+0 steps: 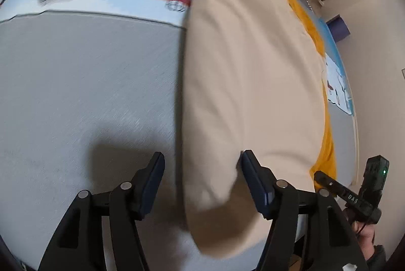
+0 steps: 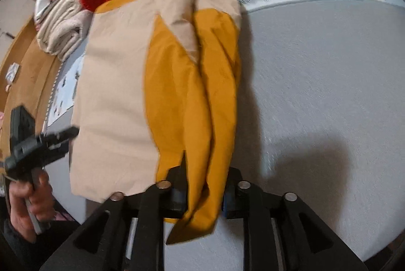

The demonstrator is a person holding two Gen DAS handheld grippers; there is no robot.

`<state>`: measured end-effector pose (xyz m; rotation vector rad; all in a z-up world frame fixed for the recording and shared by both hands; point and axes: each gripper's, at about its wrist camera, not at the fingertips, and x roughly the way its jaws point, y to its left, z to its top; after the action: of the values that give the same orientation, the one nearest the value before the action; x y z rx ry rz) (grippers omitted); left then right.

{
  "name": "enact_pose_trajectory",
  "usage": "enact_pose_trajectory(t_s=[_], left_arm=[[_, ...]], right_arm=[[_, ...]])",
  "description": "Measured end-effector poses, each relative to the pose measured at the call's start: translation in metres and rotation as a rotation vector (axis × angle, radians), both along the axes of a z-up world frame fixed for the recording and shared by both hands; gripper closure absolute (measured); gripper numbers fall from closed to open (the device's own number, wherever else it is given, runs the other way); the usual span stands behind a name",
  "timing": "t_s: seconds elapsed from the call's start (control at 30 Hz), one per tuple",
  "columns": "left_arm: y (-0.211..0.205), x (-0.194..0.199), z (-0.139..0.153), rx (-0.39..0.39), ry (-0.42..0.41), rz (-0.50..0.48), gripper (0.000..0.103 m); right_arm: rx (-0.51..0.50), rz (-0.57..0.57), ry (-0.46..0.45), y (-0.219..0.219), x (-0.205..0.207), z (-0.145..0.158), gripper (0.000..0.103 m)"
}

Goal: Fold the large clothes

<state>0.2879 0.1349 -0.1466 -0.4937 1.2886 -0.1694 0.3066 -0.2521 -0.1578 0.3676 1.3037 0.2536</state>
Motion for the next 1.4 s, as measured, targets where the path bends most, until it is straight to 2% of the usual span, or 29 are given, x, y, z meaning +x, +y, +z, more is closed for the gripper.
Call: enact_pose_trajectory(t_s=[0.07, 0.1, 0.17, 0.2, 0.27, 0.33, 0.4, 0.47, 0.53, 0.6, 0.63, 0.73, 0.83, 0.9, 0.97, 1.4], left_arm=[[-0.001, -0.015, 0.006, 0.027, -0.007, -0.014, 0.041], [-0.006, -0.027, 0.010, 0.084, -0.015, -0.037, 0.041], [-0.015, -0.040, 0.018, 0.207, -0.030, -0.059, 0.042], [-0.022, -0.053, 0.024, 0.329, -0.036, -0.072, 0.047], [-0.035, -0.075, 0.035, 0.474, -0.067, -0.093, 0.046], [-0.047, -0.105, 0.058, 0.499, -0.151, -0.096, 0.039], [-0.056, -0.124, 0.078, 0.511, -0.232, -0.089, 0.023], [-0.075, -0.147, 0.109, 0.552, -0.333, -0.078, 0.011], [-0.091, -0.164, 0.129, 0.554, -0.390, -0.066, 0.006], [-0.103, -0.192, 0.144, 0.523, -0.432, -0.044, 0.001], [-0.109, -0.190, 0.147, 0.511, -0.442, -0.038, 0.001], [-0.125, -0.210, 0.140, 0.478, -0.450, -0.003, 0.001], [-0.128, -0.218, 0.126, 0.458, -0.409, 0.031, 0.001], [-0.131, -0.217, 0.125, 0.436, -0.379, 0.032, 0.001], [-0.131, -0.210, 0.126, 0.454, -0.397, 0.037, 0.001], [-0.127, -0.206, 0.119, 0.410, -0.396, 0.043, 0.001]], right_arm=[[-0.064, -0.002, 0.032, -0.003, -0.009, -0.002, 0.067], [-0.092, 0.001, 0.031, -0.002, -0.013, 0.001, 0.067], [-0.178, 0.021, 0.009, 0.004, -0.023, 0.010, 0.067], [-0.231, 0.033, -0.011, 0.007, -0.029, 0.015, 0.067], [-0.350, 0.048, -0.074, 0.013, -0.046, 0.031, 0.066], [-0.418, 0.037, -0.156, 0.014, -0.068, 0.056, 0.065], [-0.429, 0.038, -0.242, 0.016, -0.087, 0.080, 0.061], [-0.439, 0.056, -0.349, 0.017, -0.117, 0.110, 0.049], [-0.445, 0.054, -0.440, 0.020, -0.143, 0.134, 0.022], [-0.431, 0.038, -0.521, 0.024, -0.171, 0.157, 0.016], [-0.412, 0.034, -0.553, 0.029, -0.185, 0.166, 0.014], [-0.378, -0.005, -0.566, 0.029, -0.217, 0.173, 0.012], [-0.328, -0.011, -0.507, 0.038, -0.235, 0.163, 0.012], [-0.339, 0.036, -0.486, 0.047, -0.234, 0.153, 0.012], [-0.358, 0.068, -0.491, 0.055, -0.231, 0.146, 0.012], [-0.363, 0.109, -0.529, 0.077, -0.224, 0.144, 0.012]])
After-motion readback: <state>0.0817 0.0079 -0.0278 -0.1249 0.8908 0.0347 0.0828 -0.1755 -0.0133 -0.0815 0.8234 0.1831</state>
